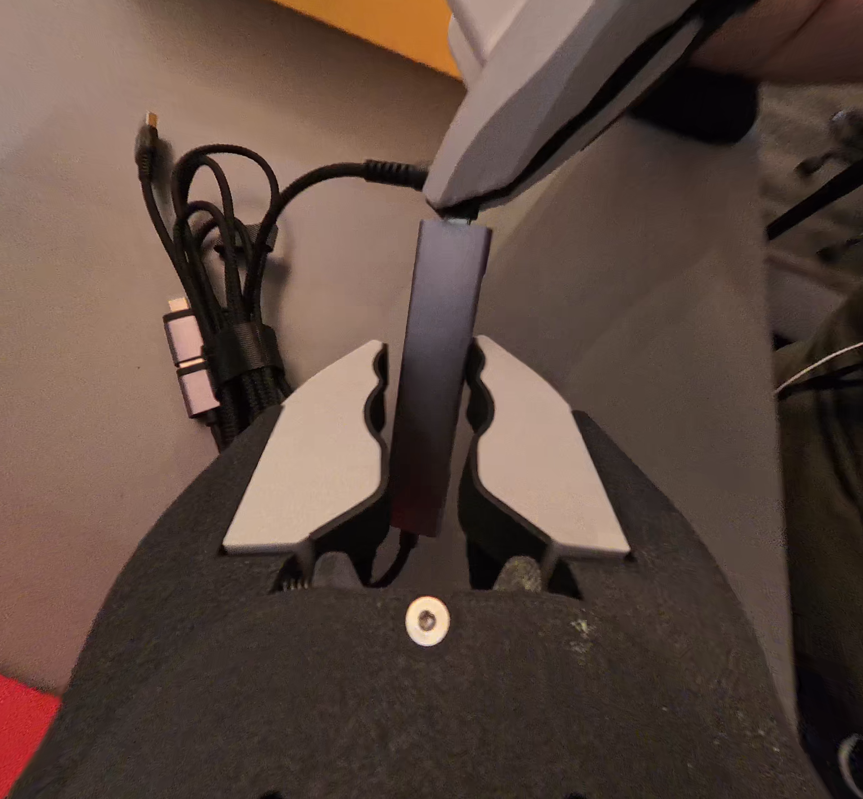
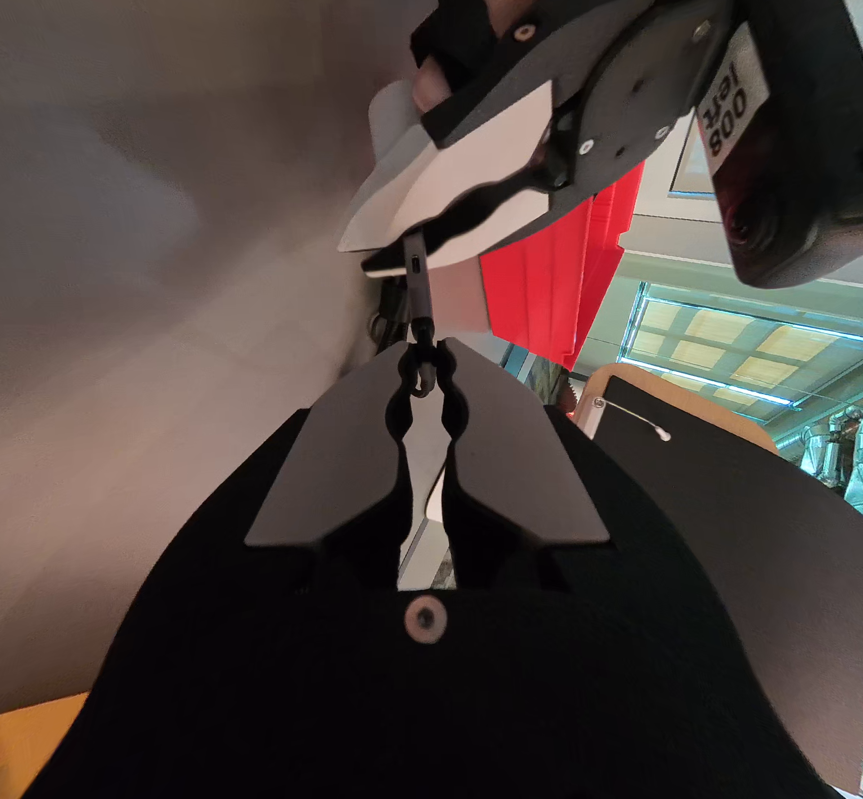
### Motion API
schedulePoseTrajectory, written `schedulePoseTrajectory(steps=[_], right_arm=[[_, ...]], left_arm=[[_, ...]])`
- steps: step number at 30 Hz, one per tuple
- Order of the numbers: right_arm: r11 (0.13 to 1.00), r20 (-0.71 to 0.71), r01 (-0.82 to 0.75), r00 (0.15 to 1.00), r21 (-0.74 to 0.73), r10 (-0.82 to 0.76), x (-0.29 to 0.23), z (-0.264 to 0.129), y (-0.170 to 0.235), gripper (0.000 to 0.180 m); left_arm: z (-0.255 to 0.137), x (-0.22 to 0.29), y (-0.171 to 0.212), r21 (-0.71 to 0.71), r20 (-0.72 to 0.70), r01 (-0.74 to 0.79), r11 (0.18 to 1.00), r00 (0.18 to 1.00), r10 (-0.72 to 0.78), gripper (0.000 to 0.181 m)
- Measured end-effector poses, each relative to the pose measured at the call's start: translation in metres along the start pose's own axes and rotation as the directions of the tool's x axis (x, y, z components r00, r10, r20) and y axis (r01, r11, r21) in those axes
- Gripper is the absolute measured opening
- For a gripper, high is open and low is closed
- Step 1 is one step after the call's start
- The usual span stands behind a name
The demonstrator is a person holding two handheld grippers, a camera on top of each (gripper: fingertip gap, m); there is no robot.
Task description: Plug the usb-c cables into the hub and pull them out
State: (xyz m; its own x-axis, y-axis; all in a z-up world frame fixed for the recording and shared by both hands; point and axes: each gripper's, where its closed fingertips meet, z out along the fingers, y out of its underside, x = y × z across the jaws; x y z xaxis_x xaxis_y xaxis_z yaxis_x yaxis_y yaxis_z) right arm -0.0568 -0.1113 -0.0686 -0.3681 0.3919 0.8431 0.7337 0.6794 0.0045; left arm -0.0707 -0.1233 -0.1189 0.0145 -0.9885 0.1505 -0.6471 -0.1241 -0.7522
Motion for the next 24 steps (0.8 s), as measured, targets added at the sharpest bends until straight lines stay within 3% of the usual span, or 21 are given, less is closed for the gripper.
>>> schedulePoseTrajectory(steps=[2,13,24], right_arm=[[1.000,0.001,0.008,1.000,-0.010,-0.008,-0.001,0.001,0.003,0.010],[0.994,-0.050,0.051,0.997,-0.100,-0.056,0.003,0.005,0.011,0.009],[0.990,0.022,0.050,0.999,-0.129,-0.048,-0.012,0.015,0.009,0.009]], left_arm=[[0.003,-0.001,0.000,-0.005,0.012,-0.018,1.000,1.000,0.018,0.020],[0.002,-0.004,-0.003,-0.001,0.028,0.059,0.998,0.998,-0.059,0.019],[0.007,-0.004,0.011,-0.111,0.051,0.117,0.987,0.992,-0.112,0.019]])
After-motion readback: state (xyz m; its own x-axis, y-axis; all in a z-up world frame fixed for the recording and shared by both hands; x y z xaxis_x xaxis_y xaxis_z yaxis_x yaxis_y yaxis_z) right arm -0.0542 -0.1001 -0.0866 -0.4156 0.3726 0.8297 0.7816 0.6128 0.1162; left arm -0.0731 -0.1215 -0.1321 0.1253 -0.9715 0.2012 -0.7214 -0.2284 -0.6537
